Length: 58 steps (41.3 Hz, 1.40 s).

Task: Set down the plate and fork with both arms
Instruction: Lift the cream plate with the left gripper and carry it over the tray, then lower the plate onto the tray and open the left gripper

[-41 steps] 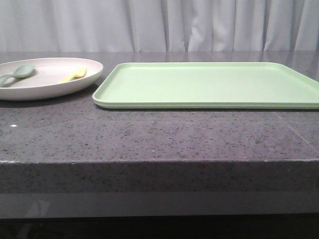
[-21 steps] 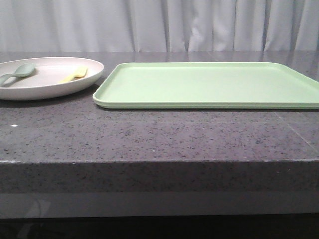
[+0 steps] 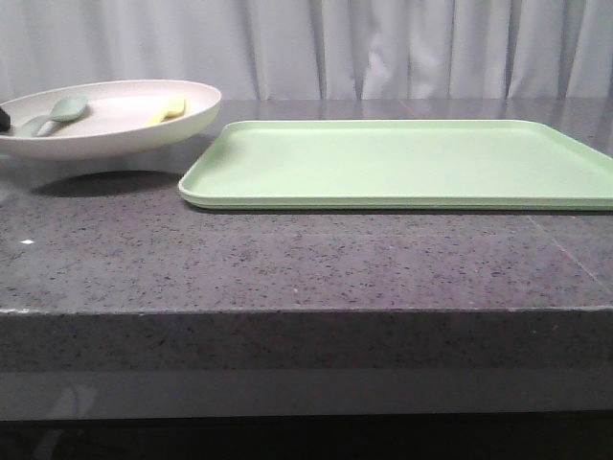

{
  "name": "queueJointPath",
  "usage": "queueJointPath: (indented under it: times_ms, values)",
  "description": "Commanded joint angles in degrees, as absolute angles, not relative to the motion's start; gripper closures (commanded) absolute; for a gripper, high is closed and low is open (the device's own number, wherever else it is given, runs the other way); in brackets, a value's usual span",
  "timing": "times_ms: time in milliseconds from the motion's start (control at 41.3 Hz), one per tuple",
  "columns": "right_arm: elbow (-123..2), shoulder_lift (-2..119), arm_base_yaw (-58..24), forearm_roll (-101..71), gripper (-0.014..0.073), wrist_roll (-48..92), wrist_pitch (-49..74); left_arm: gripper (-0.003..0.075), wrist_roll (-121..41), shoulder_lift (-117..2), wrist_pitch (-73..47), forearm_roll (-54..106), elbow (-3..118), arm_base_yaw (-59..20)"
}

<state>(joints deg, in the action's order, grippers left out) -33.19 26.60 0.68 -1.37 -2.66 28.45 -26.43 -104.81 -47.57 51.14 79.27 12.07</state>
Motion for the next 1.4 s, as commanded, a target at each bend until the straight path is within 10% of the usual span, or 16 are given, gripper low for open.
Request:
queueJointPath:
  times_ms: [0, 848, 1380]
  values:
    - [-35.1, 27.3, 0.9, -1.6, 0.0011, -2.2, 24.2, 0.0741, -22.9, -100.2, -45.3, 55.9, 81.1, 9.3]
    - [-35.1, 27.3, 0.9, -1.6, 0.0011, -2.2, 24.2, 0.0741, 23.0, -106.4, -32.2, 18.7, 97.8, -25.8]
    - [-35.1, 27.3, 0.9, -1.6, 0.0011, -2.2, 24.2, 0.0740, 32.8, -112.3, -31.0, 15.8, 98.7, -31.4]
